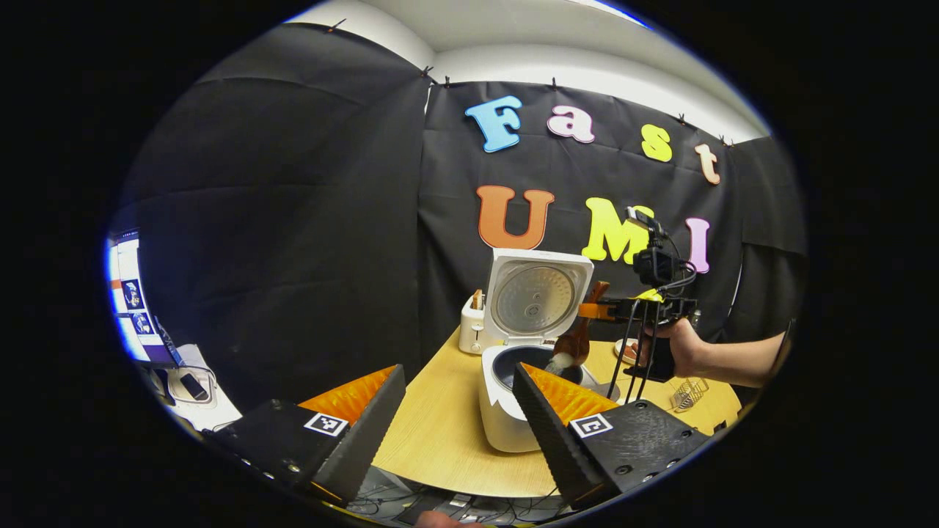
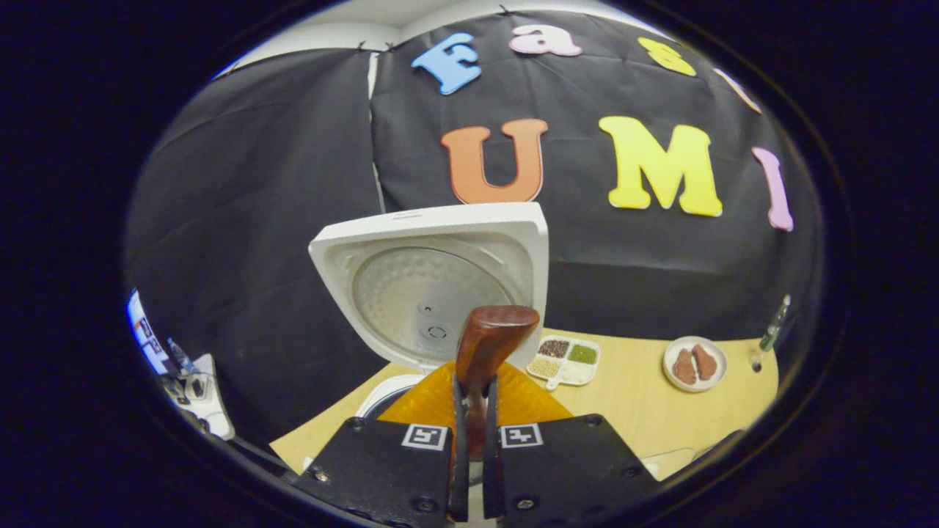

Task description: Close the left gripper, press the button to open the rice cooker; take a wooden spoon from the chopstick holder with the right hand, scoop a spoonful of rice and pour it into the rice cooker, then put the wooden spoon back into the chopstick holder.

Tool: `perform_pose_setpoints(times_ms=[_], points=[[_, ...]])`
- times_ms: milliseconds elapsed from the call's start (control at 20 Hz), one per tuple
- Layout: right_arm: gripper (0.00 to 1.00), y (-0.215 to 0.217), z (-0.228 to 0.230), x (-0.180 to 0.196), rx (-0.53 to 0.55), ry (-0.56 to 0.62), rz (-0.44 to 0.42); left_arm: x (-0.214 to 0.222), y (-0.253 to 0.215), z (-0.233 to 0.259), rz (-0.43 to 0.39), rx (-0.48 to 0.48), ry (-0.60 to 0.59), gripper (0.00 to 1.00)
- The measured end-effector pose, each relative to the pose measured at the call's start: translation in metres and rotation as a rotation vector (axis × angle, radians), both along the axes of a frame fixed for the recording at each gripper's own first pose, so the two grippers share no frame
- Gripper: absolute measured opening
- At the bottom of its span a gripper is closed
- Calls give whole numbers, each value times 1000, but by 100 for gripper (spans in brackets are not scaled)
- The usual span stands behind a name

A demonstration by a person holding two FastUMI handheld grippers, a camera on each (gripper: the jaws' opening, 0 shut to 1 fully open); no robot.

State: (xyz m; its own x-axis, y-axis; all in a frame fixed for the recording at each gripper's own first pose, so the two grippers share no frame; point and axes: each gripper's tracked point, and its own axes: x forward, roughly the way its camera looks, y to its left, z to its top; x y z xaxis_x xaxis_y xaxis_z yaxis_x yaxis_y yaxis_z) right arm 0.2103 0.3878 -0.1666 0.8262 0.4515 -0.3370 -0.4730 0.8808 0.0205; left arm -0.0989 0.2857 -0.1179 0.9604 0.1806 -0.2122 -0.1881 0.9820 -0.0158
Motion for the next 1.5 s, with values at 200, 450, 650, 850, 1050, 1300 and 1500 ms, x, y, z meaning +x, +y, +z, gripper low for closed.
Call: perform_pose_setpoints(times_ms=[200,450,650,850,1050,1300,1500], points=[[13,17,11,-8,-136,-97,63,0,-1,-1,-9,1,-6,95],[13,28,21,-22,-260,-204,112,0,2,-1,-4,-7,-24,95],[12,33,27,-30,-299,-244,137,1,3,4,-5,-23,-30,95],[13,29,44,-34,-259,-255,134,5,-1,6,-13,-28,-39,95],[13,11,68,-32,-143,-225,98,14,-12,5,-15,-39,-28,94],[13,-45,102,-33,110,-120,28,28,-40,14,-29,-30,-35,95],[13,-119,119,-32,299,-43,-47,37,-86,27,-55,-48,-43,94]])
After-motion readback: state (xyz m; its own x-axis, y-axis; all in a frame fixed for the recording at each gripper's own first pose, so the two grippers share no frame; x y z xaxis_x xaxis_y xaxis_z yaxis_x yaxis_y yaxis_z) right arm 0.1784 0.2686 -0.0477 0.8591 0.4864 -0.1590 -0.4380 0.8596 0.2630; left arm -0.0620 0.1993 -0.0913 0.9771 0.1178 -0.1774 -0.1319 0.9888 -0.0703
